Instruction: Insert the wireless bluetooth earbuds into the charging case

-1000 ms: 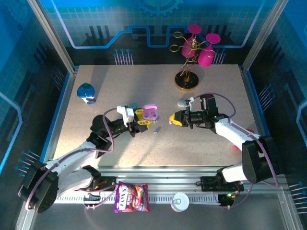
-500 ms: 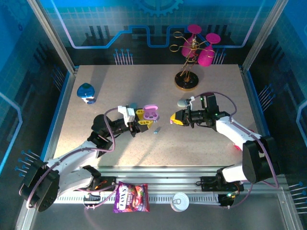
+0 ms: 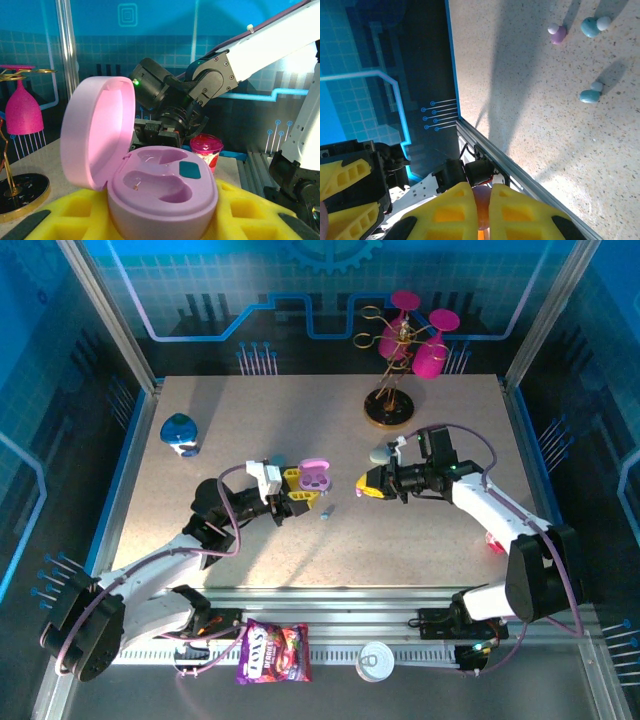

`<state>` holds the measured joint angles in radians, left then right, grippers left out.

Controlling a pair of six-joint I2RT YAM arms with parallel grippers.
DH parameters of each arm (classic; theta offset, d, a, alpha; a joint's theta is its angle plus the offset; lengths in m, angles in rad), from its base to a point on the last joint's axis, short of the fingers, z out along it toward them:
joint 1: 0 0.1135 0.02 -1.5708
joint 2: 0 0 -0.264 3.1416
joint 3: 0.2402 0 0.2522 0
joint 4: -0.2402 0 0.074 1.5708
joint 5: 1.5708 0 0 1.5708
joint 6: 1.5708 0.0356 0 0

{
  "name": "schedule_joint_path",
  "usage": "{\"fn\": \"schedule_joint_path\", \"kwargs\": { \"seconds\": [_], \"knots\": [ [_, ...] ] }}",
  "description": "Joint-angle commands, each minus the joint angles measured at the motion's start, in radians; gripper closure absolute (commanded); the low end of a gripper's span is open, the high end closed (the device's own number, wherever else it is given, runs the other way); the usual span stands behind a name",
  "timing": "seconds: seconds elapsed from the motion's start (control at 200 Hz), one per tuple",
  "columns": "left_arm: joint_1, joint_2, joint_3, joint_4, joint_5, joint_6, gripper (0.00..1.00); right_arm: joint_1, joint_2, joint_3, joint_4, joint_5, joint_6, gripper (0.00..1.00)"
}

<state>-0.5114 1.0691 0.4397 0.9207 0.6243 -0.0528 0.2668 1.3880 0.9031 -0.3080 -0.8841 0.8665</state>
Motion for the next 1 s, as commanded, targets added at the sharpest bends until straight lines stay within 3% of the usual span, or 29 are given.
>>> {"fn": "schedule_joint_path", "kwargs": {
  "seconds": [0.0,0.25,0.565,0.996],
  "knots": [
    [0.008,0.011,0.020,0.025,0.014,-0.008,0.69,-0.016,-0.018,0.017,-0.043,0.023,-0.001,0.92],
    [0.007,0.056,0.029,0.017,0.055,-0.005,0.69,0.029,-0.124,0.037,-0.054,0.027,-0.033,0.91],
    [0.007,0.093,0.073,0.003,0.135,-0.059,0.69,0.156,-0.287,0.031,0.081,0.045,-0.055,0.91],
    [0.007,0.088,0.066,-0.023,0.159,-0.052,0.70,0.245,-0.250,0.105,0.214,0.040,-0.032,0.90]
  ]
}}
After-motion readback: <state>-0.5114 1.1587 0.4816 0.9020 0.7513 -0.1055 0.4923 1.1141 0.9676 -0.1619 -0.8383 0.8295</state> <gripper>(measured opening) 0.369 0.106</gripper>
